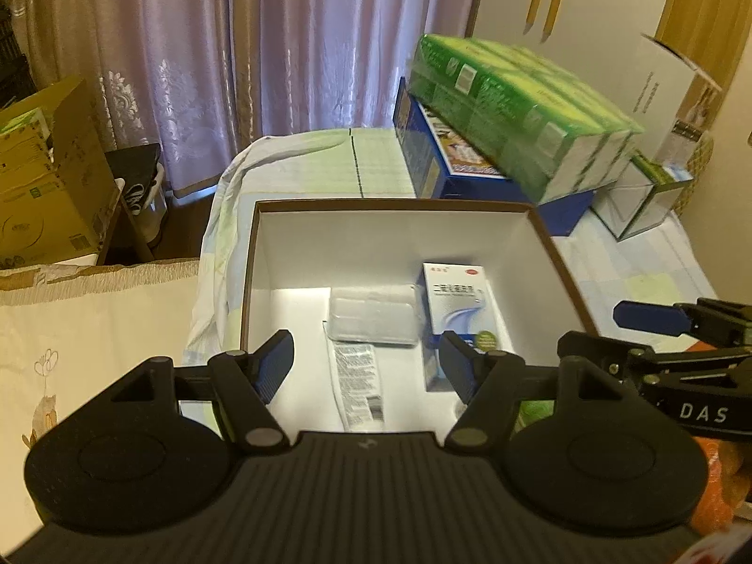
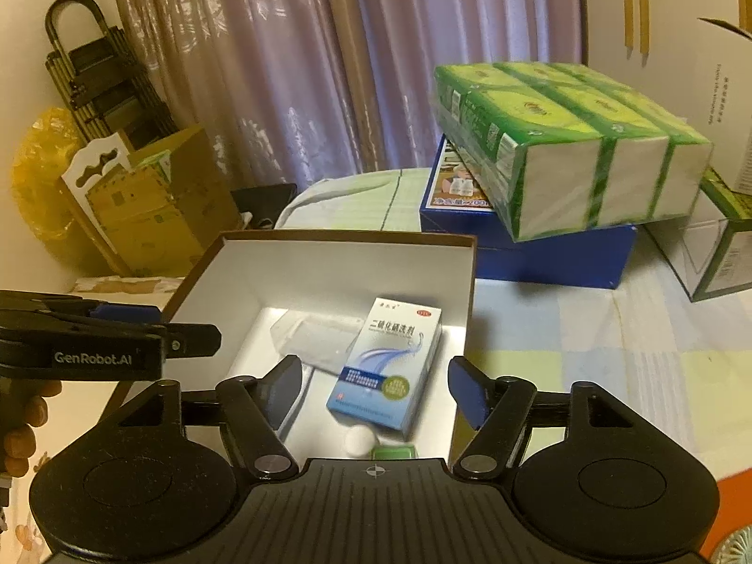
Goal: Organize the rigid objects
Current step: 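Withdraw both tools from the box back over the mat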
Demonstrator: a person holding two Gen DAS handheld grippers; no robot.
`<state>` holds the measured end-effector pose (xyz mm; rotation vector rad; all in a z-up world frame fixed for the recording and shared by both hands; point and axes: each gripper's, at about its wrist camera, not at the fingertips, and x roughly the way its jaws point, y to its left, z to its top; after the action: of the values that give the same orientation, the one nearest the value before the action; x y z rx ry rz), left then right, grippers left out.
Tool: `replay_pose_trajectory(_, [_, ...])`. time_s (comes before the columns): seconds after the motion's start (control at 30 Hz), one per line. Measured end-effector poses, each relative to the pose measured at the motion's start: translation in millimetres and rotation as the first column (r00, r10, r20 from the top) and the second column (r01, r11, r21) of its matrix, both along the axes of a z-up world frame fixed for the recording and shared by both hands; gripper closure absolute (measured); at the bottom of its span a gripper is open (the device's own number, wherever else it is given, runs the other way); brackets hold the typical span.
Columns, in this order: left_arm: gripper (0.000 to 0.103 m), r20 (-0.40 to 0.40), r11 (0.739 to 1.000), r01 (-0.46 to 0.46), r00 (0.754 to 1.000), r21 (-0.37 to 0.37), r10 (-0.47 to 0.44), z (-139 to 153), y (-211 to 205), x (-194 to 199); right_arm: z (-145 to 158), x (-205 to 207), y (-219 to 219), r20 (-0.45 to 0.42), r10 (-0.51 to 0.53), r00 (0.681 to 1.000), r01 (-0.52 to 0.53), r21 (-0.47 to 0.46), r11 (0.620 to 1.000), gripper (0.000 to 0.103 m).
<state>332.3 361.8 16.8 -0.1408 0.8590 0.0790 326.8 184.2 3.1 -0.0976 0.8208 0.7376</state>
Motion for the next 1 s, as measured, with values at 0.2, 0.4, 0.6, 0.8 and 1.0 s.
replay_pose_trajectory(0.2, [0.039,0.042,1.0,-0.014,0.999,-0.01,0.015,17,-16,-36,12,-21,-22,0.009,-0.002,1.0,0.002,0.022,1.0,0.034])
replay_pose_trajectory(0.4, [0.039,0.066,1.0,-0.016,0.998,-0.023,0.018,27,-36,-71,21,-44,-44,0.007,0.006,1.0,-0.007,0.036,0.999,0.033])
replay_pose_trajectory(0.6, [0.039,0.082,0.999,-0.006,0.997,-0.036,0.009,33,-57,-100,25,-64,-68,0.007,0.009,1.0,-0.009,0.045,0.999,0.033])
replay_pose_trajectory(0.8, [0.039,0.076,0.999,0.01,0.997,-0.044,-0.006,32,-82,-120,26,-78,-91,0.005,0.007,1.0,-0.008,0.043,0.999,0.033])
replay_pose_trajectory(1.0, [0.039,0.058,0.999,0.026,0.998,-0.041,-0.023,26,-105,-137,26,-92,-114,0.0,0.007,1.0,-0.006,0.043,0.999,0.033])
